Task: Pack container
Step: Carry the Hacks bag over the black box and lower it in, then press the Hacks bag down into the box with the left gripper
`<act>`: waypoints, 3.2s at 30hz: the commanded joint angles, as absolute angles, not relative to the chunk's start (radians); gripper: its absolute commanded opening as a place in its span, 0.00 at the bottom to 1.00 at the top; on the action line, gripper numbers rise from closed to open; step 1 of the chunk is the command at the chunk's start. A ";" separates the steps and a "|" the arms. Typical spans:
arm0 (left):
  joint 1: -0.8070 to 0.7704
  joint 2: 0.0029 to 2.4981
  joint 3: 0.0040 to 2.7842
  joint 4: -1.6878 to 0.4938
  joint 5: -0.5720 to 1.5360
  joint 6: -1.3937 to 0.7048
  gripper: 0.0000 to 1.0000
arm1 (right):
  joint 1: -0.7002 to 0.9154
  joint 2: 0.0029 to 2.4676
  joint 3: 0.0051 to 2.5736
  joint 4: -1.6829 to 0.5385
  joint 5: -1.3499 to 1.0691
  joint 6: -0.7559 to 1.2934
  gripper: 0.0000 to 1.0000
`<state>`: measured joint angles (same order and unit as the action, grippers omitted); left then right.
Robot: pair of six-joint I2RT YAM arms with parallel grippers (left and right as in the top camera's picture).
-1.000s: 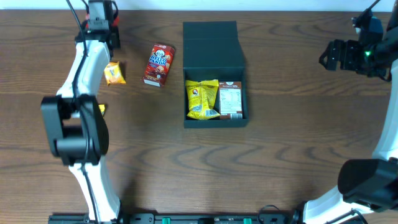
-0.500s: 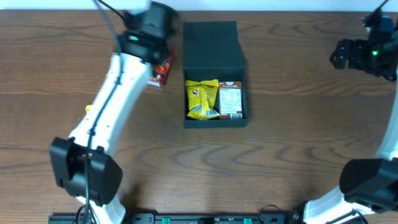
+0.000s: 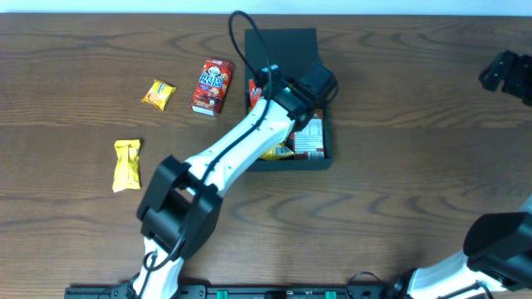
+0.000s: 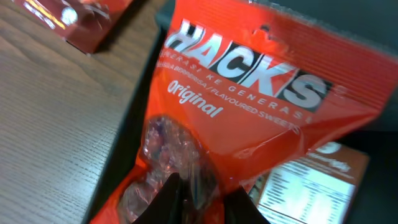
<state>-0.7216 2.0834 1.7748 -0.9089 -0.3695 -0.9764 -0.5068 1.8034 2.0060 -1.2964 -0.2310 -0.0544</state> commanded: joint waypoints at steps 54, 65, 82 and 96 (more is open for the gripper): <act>-0.704 2.142 1.807 -0.918 -0.297 -0.659 0.06 | -0.517 1.789 2.000 -1.316 -0.270 -0.042 0.99; -0.704 2.250 1.808 -0.915 -0.234 -0.657 0.06 | -0.517 1.792 2.000 -1.308 -0.270 -0.042 0.99; -0.705 1.991 1.845 -0.798 -0.312 -0.546 0.06 | -0.517 1.813 2.000 -1.302 -0.270 -0.042 0.99; -0.675 2.178 1.803 -0.942 -0.299 -0.718 0.06 | -0.517 1.820 2.000 -1.304 -0.269 -0.050 0.99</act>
